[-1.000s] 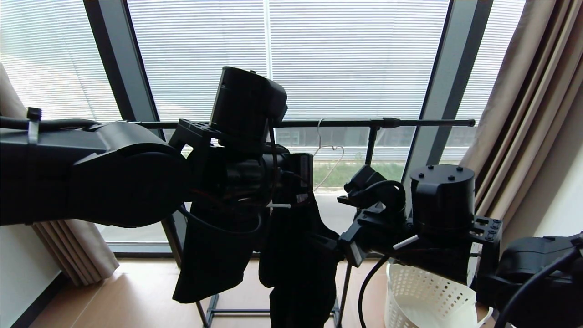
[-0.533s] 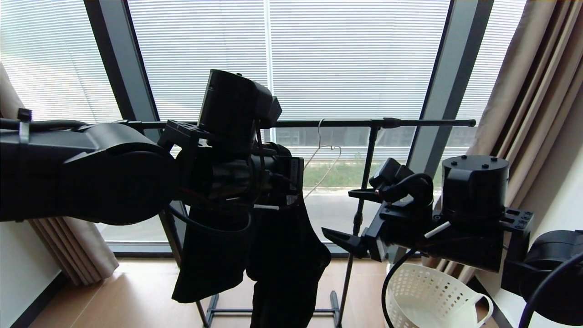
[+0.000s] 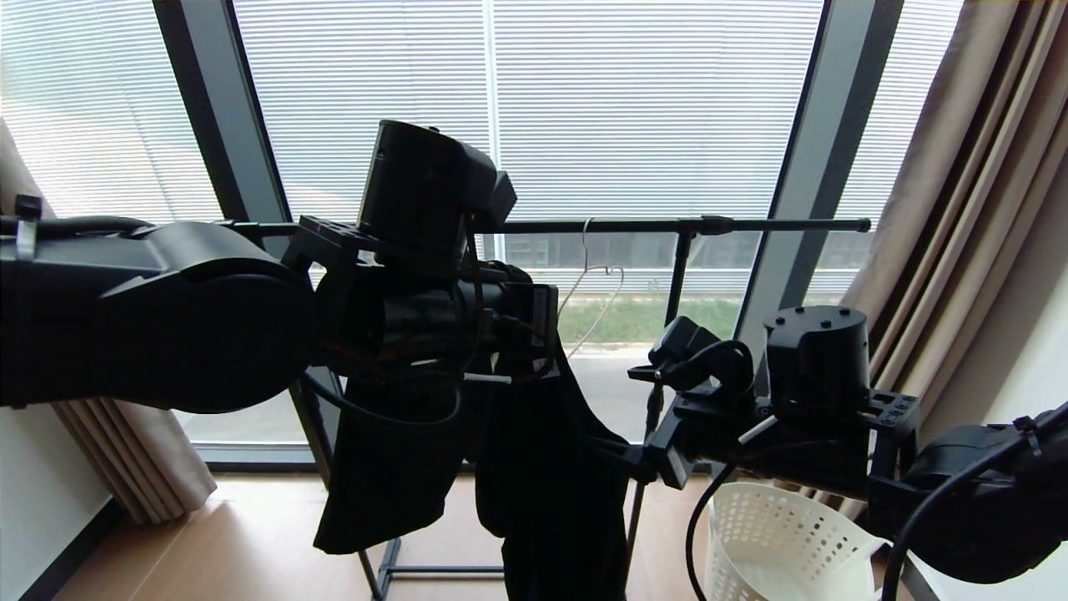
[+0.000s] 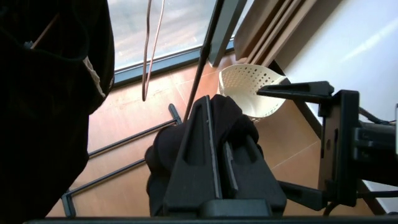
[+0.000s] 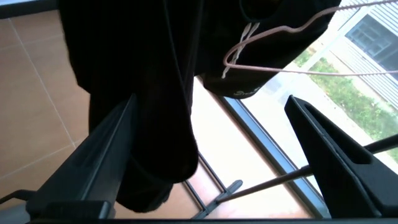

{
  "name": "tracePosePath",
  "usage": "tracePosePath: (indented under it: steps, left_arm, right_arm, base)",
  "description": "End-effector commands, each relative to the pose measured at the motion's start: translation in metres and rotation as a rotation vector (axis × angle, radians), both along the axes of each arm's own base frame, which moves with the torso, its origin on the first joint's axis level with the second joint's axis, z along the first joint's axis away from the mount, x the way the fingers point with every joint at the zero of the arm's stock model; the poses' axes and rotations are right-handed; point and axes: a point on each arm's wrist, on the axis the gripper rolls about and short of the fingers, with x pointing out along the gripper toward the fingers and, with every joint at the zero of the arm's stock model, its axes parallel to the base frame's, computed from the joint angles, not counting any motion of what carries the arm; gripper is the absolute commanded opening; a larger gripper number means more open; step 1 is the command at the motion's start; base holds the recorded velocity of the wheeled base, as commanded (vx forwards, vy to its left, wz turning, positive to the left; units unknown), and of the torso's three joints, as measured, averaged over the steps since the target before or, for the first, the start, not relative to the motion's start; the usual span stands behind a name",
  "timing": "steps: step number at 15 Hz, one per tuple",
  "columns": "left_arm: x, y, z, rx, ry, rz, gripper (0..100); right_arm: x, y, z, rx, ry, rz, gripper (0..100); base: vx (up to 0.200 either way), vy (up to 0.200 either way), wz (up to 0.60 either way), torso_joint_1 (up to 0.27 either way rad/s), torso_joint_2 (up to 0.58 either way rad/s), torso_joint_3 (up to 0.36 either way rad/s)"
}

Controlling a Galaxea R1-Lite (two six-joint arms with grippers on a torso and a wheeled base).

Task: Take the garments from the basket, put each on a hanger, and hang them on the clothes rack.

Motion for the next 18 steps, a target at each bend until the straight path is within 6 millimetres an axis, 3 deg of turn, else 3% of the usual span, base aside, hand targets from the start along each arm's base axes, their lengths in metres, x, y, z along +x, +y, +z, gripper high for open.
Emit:
tracePosePath:
  steps: [1,6,18]
  left_arm:
    - [-0.002,-0.001,0.001,-0.004,-0.004,-0.004,0]
    - [-0.007,-0.004,0.003,-0.006,-0.006,-0.022,0]
    - [-0.011,-0.003,0.001,-0.003,0.002,-0.03,0]
  right_arm:
    - [0.007,0.003,-0.012,-0.02,0.029,-0.004,100]
    - [0.013,0.008,-0.024,-0.037,0.053,-0.01,100]
    - [0.02,0.015,-0.03,-0.035,0.049,-0.019,100]
  base:
    - [0.0,0.0,0.0,0.0,0.0,0.0]
    - [0.0,0.0,0.0,0.0,0.0,0.0]
    - [0.0,0.0,0.0,0.0,0.0,0.0]
